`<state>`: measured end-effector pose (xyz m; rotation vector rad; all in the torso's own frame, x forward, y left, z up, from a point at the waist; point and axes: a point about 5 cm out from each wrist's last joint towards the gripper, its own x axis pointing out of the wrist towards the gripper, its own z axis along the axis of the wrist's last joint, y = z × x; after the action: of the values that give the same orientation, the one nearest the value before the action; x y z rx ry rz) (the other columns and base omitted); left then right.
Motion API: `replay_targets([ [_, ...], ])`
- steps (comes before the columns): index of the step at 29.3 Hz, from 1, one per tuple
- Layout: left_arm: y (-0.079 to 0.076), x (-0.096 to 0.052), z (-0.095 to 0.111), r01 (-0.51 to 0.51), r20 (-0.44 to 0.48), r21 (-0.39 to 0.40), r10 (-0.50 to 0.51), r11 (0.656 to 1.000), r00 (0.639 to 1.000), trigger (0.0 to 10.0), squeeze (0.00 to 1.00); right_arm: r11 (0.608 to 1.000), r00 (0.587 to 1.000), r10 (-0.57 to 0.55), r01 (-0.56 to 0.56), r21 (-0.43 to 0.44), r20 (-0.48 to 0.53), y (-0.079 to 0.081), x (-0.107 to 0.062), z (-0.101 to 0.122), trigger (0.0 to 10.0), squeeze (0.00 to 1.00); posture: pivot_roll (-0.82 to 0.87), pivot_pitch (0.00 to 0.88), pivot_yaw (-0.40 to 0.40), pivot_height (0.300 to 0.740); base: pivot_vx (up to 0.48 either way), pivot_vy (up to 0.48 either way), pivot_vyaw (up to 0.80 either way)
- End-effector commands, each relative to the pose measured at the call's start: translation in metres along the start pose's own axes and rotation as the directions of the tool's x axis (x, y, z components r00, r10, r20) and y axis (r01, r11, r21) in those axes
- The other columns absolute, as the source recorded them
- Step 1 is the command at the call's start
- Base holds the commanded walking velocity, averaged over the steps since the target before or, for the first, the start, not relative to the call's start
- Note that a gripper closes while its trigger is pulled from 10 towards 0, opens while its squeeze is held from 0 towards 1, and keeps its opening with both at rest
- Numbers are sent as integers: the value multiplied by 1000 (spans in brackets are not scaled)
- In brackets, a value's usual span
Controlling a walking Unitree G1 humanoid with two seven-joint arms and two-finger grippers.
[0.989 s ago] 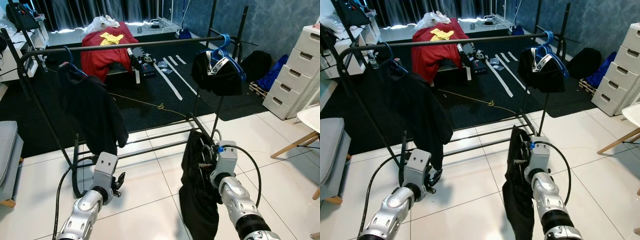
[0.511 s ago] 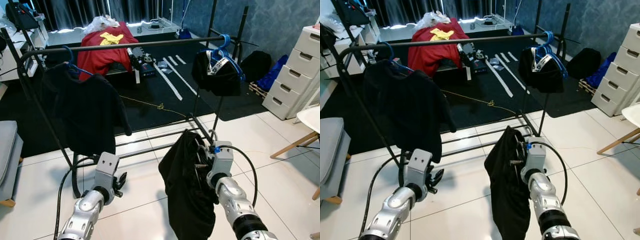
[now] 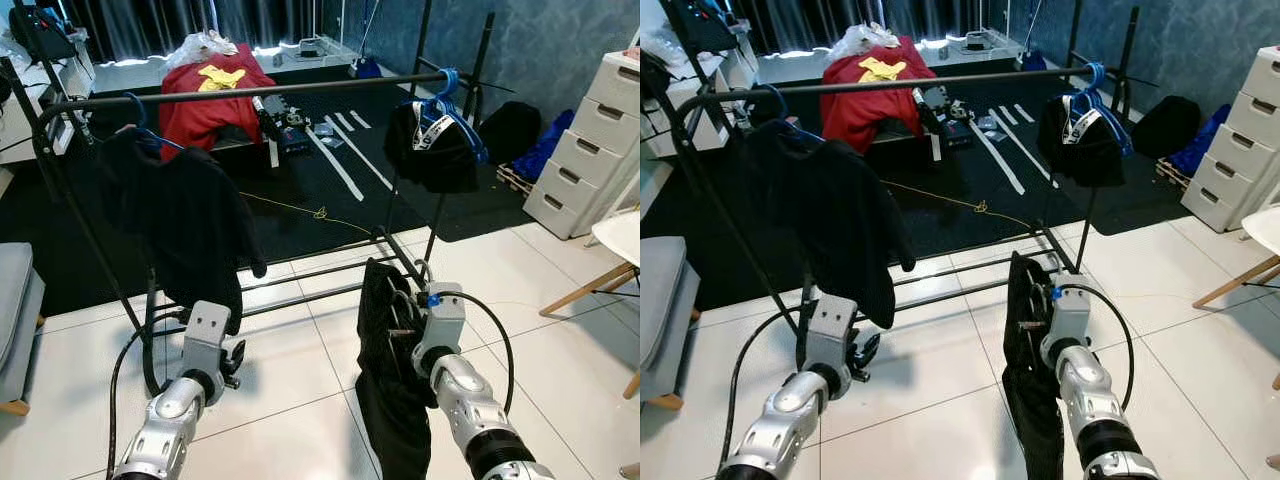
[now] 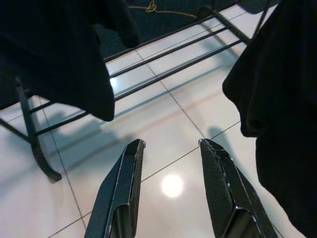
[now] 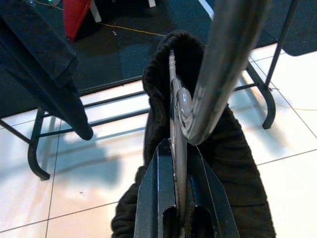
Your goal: Hang hanger
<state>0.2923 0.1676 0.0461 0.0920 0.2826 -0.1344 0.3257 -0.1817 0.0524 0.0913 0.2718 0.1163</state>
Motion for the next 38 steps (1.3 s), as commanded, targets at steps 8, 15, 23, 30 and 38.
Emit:
replay_targets([
  [8,18,1,-1,-139,-11,-54,138,989,990,10000,0,990,991,131,-132,-45,-23,26,2,-9,10000,0,20,8,2,740,0,0,0],
  [15,12,1,-2,-106,-22,-45,105,993,994,10000,0,990,990,139,-140,-34,-21,30,2,-10,10000,0,17,11,7,740,0,0,0],
  [23,10,2,-3,-108,-24,-48,107,993,994,10000,0,990,990,140,-140,-30,-19,28,1,-11,10000,0,15,17,9,740,0,0,0],
  [30,11,2,-3,-119,-25,-54,118,991,993,10000,0,990,990,140,-140,-29,-21,27,1,-12,10000,0,16,21,9,740,0,0,0],
  [38,11,-1,-8,-111,-39,-57,109,992,993,10000,0,990,990,139,-140,-20,-39,27,-4,-21,10000,0,31,12,9,740,0,0,0],
])
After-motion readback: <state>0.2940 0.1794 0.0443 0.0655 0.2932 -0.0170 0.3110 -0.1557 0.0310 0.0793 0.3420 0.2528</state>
